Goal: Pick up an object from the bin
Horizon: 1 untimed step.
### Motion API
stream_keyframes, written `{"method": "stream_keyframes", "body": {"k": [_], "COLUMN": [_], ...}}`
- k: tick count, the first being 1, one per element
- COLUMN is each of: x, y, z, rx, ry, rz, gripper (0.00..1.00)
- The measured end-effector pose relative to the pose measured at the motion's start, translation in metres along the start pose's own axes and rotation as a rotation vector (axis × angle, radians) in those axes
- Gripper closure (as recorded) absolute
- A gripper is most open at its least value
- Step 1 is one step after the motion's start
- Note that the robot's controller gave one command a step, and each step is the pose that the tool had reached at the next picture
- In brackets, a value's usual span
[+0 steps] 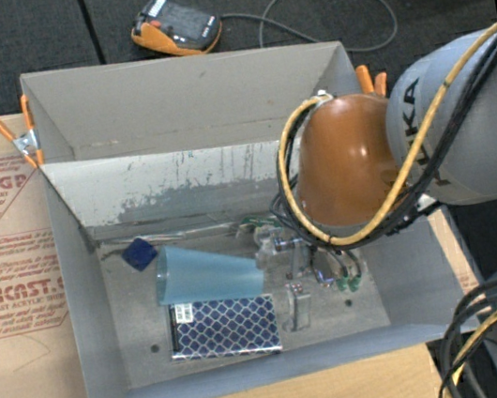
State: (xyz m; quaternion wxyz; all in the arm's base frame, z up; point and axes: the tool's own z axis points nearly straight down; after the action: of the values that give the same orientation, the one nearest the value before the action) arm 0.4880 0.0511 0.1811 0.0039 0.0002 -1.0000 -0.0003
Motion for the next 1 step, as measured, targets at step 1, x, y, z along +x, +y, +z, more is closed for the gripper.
{"method": "stream_keyframes", "body": {"k": [1], "x": [-0.0018], "y": [-0.0002], "z": [-0.0042], "rx": [0.0], "ry": [-0.008], "rz": [0.001], "gripper": [0.0]}}
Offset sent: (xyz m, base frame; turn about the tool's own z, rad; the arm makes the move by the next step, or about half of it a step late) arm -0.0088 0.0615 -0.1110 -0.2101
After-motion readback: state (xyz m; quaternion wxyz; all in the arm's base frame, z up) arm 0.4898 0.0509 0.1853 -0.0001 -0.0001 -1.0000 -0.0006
